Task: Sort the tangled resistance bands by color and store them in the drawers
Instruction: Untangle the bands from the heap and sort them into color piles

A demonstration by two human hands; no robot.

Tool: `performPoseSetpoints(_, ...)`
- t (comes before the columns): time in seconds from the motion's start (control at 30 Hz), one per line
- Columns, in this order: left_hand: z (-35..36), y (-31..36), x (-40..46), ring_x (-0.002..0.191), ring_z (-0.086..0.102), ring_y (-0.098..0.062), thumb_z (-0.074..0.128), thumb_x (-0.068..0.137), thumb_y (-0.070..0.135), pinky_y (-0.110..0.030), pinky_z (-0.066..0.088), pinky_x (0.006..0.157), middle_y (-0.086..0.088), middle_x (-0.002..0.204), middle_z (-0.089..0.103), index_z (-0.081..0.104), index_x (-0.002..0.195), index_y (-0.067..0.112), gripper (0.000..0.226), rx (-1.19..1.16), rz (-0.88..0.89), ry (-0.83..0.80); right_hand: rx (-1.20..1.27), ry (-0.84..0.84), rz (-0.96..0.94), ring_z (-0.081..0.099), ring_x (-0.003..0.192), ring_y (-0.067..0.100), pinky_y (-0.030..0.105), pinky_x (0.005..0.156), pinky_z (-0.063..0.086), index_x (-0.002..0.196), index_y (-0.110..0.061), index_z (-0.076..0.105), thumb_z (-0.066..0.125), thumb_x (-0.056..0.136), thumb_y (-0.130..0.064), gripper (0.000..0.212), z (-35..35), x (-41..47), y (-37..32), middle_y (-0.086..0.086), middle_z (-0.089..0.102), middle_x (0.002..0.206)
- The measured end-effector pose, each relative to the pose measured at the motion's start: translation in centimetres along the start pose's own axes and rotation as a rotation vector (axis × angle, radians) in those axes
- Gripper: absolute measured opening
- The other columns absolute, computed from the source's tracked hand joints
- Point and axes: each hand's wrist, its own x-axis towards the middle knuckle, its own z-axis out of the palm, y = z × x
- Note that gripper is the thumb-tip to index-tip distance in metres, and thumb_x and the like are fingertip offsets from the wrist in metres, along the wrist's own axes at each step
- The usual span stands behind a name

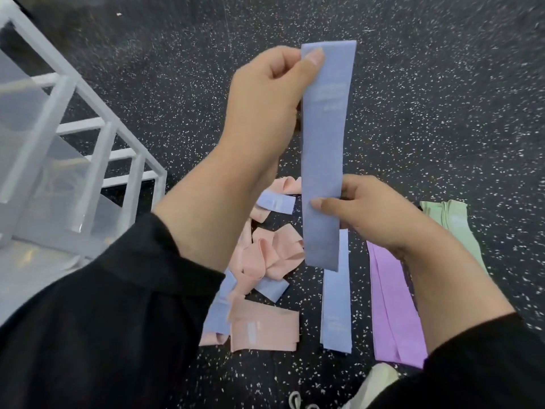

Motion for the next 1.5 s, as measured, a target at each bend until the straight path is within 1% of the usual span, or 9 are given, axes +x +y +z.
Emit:
performPoseSetpoints(0.13,0.9,-2.5,2.0,0.067,0.050,-0.020,0.063,0.100,0.022,-0.041,0.043,0.064,-0.008,0.074,0.058,0.062,0.077,0.016,0.024,0.022,-0.130,-0.007,0.017,-0.045,0.151,0.070,0.066,0.008,0.021,0.054,0.052,0.100,-0.013,0.072,0.065,0.096,-0.009,0.009,-0.6,-1.0,1.7,-0.003,0.078,0.085)
performPoseSetpoints(0.27,2.1,-6.3,2.5,0.072,0.045,-0.024,0.063,0.098,0.024,-0.040,0.039,0.064,-0.011,0.083,0.051,0.062,0.090,0.010,0.016,0.043,-0.239,-0.053,0.111,-0.048,0.310,0.068,0.058,0.009,0.022,0.047,0.052,0.098,-0.010,0.071,0.065,0.096,-0.008,0.007,-0.1,-2.4,3.1,0.000,0.077,0.078)
performPoseSetpoints(0.5,4.5,-11.1,0.9,0.072,0.046,-0.024,0.064,0.097,0.022,-0.038,0.039,0.064,-0.011,0.081,0.053,0.062,0.086,0.013,0.014,0.047,-0.400,-0.081,0.089,-0.073,0.582,0.067,0.068,0.023,0.039,0.063,0.063,0.112,-0.004,0.065,0.065,0.097,-0.020,0.022,0.8,-4.1,4.8,0.014,0.073,0.105)
performPoseSetpoints(0.63,4.5,-14.8,0.4,0.085,0.059,-0.023,0.067,0.097,0.039,-0.034,0.052,0.083,-0.010,0.101,0.066,0.070,0.113,0.009,0.034,0.258,-0.500,-0.153,-0.384,0.001,0.695,0.062,0.108,0.031,0.047,0.095,0.055,0.138,-0.007,0.050,0.063,0.095,-0.047,0.061,0.0,-3.4,5.1,0.014,0.060,0.130)
performPoseSetpoints(0.8,0.8,-19.4,-1.0,0.089,0.050,-0.016,0.051,0.104,0.021,-0.020,0.038,0.073,0.003,0.101,0.061,0.064,0.089,0.031,0.022,0.639,-0.293,-0.111,-0.357,0.281,0.435,0.060,0.105,0.029,0.032,0.082,0.049,0.123,-0.021,0.062,0.053,0.100,-0.037,0.029,0.9,-0.1,5.1,0.000,0.064,0.120)
performPoseSetpoints(1.13,-1.7,-25.4,-0.8,0.111,0.057,-0.032,0.044,0.104,0.032,-0.043,0.039,0.082,-0.005,0.116,0.060,0.063,0.122,0.023,0.028,1.430,0.021,-0.499,-0.431,0.052,0.382,0.062,0.099,0.028,0.030,0.076,0.048,0.127,-0.013,0.059,0.041,0.105,-0.023,0.030,3.9,4.2,5.6,0.008,0.065,0.118)
performPoseSetpoints(1.27,-0.5,-26.4,-0.8,0.112,0.051,-0.033,0.051,0.100,0.033,-0.048,0.040,0.088,-0.008,0.116,0.050,0.055,0.128,0.027,0.029,1.523,-0.015,-0.574,-0.368,0.068,0.363,0.042,0.058,0.017,0.015,0.037,0.029,0.081,-0.025,0.047,0.040,0.104,-0.018,0.025,4.2,4.8,5.7,-0.004,0.047,0.067)
performPoseSetpoints(1.43,0.4,-26.6,-0.9,0.115,0.049,-0.030,0.054,0.095,0.027,-0.047,0.041,0.092,-0.007,0.123,0.047,0.054,0.126,0.020,0.032,1.571,-0.057,-0.523,-0.365,0.083,0.330,0.038,0.051,0.012,0.022,0.043,0.029,0.073,-0.027,0.046,0.041,0.103,-0.022,0.032,4.1,5.0,5.4,-0.003,0.049,0.066)
performPoseSetpoints(1.5,0.2,-26.4,-1.3,0.114,0.050,-0.029,0.055,0.095,0.024,-0.046,0.042,0.089,-0.006,0.123,0.048,0.053,0.126,0.017,0.032,1.571,-0.027,-0.510,-0.348,0.057,0.337,0.047,0.064,0.018,0.027,0.051,0.035,0.100,-0.019,0.063,0.042,0.104,-0.023,0.022,4.0,4.9,5.0,0.009,0.067,0.090)
